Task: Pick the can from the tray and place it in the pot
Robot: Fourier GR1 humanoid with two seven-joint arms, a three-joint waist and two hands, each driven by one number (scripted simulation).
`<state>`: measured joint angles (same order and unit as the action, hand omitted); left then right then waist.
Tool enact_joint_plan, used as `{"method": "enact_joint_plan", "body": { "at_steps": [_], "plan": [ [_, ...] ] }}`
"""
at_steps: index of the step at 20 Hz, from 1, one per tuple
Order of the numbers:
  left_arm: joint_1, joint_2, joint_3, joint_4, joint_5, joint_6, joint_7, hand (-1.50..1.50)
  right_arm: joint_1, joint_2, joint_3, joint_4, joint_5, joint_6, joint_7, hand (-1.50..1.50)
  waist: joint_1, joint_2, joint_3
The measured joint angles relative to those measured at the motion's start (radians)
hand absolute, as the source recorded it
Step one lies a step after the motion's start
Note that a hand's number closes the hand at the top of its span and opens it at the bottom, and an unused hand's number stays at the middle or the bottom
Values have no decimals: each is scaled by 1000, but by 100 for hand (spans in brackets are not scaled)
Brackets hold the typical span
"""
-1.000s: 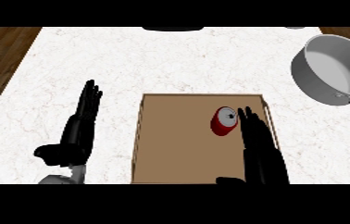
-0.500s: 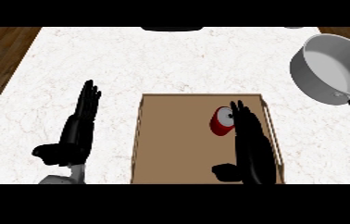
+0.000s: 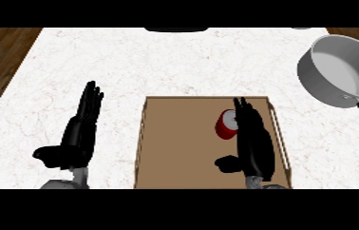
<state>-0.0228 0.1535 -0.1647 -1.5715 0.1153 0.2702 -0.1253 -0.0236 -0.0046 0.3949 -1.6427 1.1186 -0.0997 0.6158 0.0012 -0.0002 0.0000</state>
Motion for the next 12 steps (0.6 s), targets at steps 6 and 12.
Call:
{"method": "enact_joint_plan", "body": {
  "at_steps": [6,12],
  "plan": [
    [20,-11,15,-3,-12,-27,-15,0,-44,-23,-14,87,36,-97,-67,150,0,-1,-1],
    [17,-23,36,-4,-17,-51,-8,0,-71,-17,-29,114,103,-170,-102,150,0,-2,-1]
  ]
}}
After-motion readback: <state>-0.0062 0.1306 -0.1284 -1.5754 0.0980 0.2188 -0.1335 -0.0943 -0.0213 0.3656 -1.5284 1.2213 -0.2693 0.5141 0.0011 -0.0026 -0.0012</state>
